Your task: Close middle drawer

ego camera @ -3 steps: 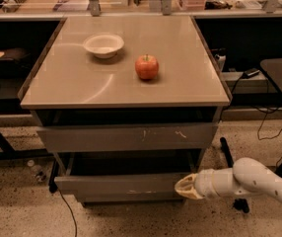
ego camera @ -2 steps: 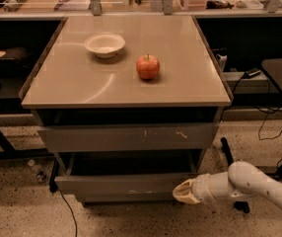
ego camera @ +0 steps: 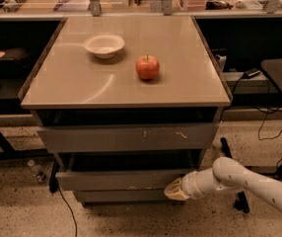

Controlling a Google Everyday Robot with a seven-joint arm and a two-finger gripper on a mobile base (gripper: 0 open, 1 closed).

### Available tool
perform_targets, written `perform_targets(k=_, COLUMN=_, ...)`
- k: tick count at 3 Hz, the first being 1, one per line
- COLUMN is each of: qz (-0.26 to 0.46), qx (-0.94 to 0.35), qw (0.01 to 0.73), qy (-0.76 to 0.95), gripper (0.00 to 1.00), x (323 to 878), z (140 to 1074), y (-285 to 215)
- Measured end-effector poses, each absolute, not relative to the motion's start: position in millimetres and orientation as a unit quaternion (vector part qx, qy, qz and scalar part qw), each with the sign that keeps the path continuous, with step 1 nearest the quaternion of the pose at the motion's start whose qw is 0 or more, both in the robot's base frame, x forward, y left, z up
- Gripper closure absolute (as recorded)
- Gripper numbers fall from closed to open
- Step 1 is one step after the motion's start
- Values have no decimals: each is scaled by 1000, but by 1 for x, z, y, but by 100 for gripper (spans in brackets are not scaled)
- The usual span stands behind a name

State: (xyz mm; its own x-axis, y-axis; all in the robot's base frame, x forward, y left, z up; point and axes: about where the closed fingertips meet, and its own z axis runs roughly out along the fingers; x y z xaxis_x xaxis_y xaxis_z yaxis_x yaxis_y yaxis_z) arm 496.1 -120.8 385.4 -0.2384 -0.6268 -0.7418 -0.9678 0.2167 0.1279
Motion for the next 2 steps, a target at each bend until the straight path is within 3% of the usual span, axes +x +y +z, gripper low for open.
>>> perform_targets(k=2, qz=301, qx=-548, qw=283, qy=727, gripper=34, x=496, z=385, y=-121)
